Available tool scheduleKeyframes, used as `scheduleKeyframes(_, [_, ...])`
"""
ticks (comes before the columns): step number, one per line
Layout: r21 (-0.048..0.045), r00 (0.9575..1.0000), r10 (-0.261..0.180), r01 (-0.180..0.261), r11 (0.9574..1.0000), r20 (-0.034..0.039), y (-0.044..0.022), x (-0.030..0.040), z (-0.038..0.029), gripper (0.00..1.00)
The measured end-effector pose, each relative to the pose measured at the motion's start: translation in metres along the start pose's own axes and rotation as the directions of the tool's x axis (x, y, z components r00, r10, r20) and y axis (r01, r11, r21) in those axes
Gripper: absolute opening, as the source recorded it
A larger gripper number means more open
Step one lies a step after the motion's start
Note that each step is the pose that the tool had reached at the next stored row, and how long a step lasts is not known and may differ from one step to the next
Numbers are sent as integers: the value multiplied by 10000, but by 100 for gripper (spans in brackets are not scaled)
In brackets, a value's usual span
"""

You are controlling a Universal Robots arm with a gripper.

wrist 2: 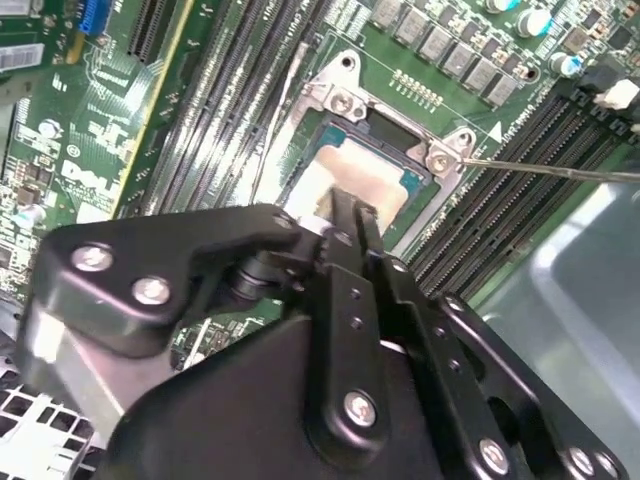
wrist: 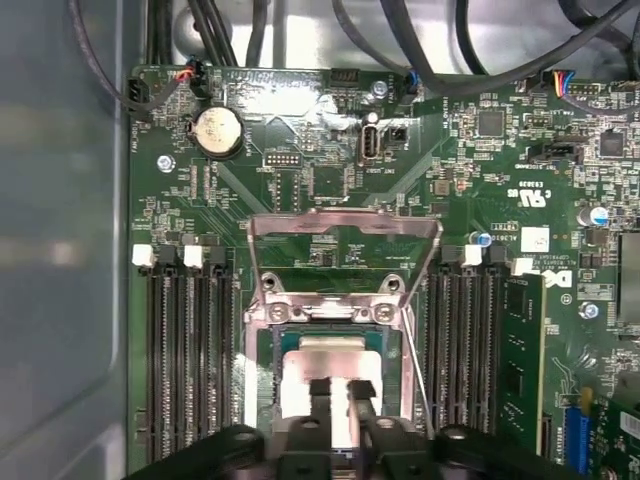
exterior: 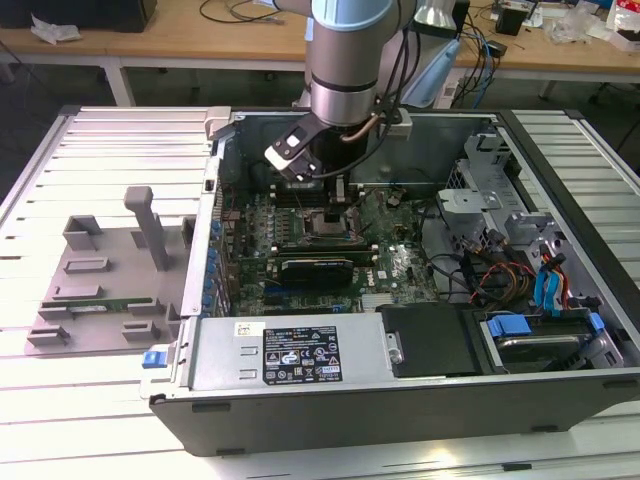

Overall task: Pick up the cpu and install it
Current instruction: 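Place the cpu into insertion slot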

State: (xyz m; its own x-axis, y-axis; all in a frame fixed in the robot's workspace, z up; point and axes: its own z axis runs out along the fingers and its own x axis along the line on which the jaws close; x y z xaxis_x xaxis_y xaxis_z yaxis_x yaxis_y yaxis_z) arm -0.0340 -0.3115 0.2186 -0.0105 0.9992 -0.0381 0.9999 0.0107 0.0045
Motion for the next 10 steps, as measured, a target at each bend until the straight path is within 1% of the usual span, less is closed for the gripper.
scheduleKeyframes(2, [-2, 10000, -38, 38, 10000, -3, -1, -21, 7, 11])
scheduleKeyframes(4, [-4, 10000, -80, 80, 10000, -3, -2, -42, 28, 11])
scheduleKeyframes(6, [-3, 9999, -100, 100, 9999, -6, -3, -44, 47, 11])
scheduleKeyframes(7, [-2, 9999, -113, 113, 9999, -16, -3, -43, 71, 11])
scheduleKeyframes(8, [-4, 9999, -118, 118, 9999, -44, -3, -42, 98, 11])
scheduleKeyframes(10, [-5, 9999, -123, 123, 9999, -117, -3, -41, 127, 11])
